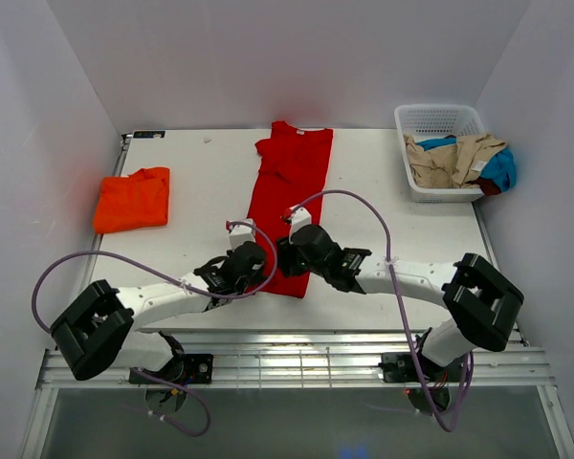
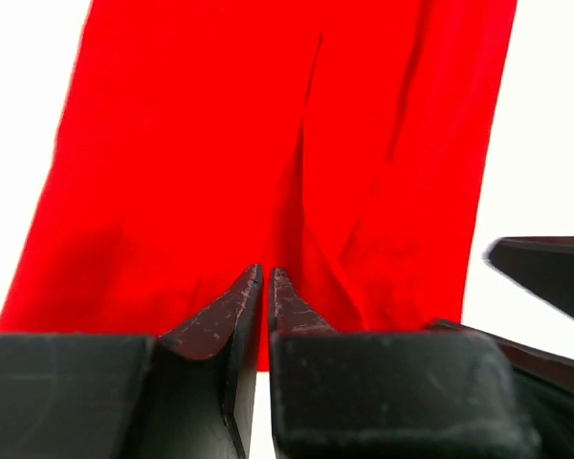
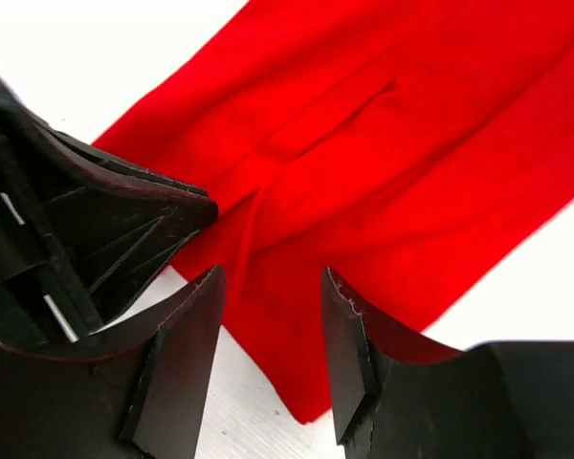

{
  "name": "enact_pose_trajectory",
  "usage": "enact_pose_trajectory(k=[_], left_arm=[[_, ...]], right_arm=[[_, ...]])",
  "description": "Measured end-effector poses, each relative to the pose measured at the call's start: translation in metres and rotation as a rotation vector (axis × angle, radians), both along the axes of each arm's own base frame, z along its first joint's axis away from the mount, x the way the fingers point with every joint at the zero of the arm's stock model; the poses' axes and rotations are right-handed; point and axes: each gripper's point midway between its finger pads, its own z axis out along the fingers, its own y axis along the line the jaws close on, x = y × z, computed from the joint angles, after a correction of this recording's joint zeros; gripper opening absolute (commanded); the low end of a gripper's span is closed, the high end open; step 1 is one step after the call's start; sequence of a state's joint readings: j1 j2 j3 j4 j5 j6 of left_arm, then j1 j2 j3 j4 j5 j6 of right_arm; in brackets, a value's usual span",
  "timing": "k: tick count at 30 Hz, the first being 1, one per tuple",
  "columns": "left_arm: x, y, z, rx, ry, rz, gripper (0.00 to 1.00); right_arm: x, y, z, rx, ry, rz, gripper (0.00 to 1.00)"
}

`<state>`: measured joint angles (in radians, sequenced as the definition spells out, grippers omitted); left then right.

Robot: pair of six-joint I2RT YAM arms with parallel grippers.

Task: Fold and stack the t-shirts
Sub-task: Grab the bottom of the folded rectangular tshirt with both arms

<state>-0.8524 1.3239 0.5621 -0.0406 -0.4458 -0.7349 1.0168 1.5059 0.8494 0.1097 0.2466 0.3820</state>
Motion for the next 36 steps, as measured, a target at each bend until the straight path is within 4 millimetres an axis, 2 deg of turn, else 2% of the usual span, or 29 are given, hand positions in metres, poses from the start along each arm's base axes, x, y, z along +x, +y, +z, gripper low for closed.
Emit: enact_pose_trajectory(k=[4, 11, 12, 16, 18, 32, 36], left_arm=[[-0.009, 0.010, 0.004, -0.022, -0.001, 0.037, 0.17], [-0.033, 0.033, -0.022, 0.010, 0.076, 0.081, 0.15], [-0.036, 0.034, -0.025, 0.014, 0.086, 0.083, 0.15], [-0.041, 0.033, -0.029, 0.007, 0.097, 0.080, 0.15], [-0.041, 0.031, -0.029, -0.003, 0.097, 0.075, 0.15], [-0.057, 0.011, -0.030, -0.054, 0.117, 0.016, 0.11], [-0.064, 0.012, -0.030, -0.047, 0.132, 0.011, 0.11]], right_arm=[[-0.004, 0.012, -0.007, 0.018, 0.028, 0.040, 0.51], [-0.020, 0.026, -0.033, 0.002, 0.096, 0.094, 0.47], [-0.022, 0.026, -0.037, -0.004, 0.103, 0.098, 0.38], [-0.028, 0.029, -0.041, -0.010, 0.113, 0.106, 0.13], [-0.029, 0.031, -0.039, -0.006, 0.110, 0.110, 0.09], [-0.033, 0.045, -0.030, 0.022, 0.106, 0.140, 0.08], [-0.035, 0.056, -0.038, 0.020, 0.126, 0.165, 0.08]])
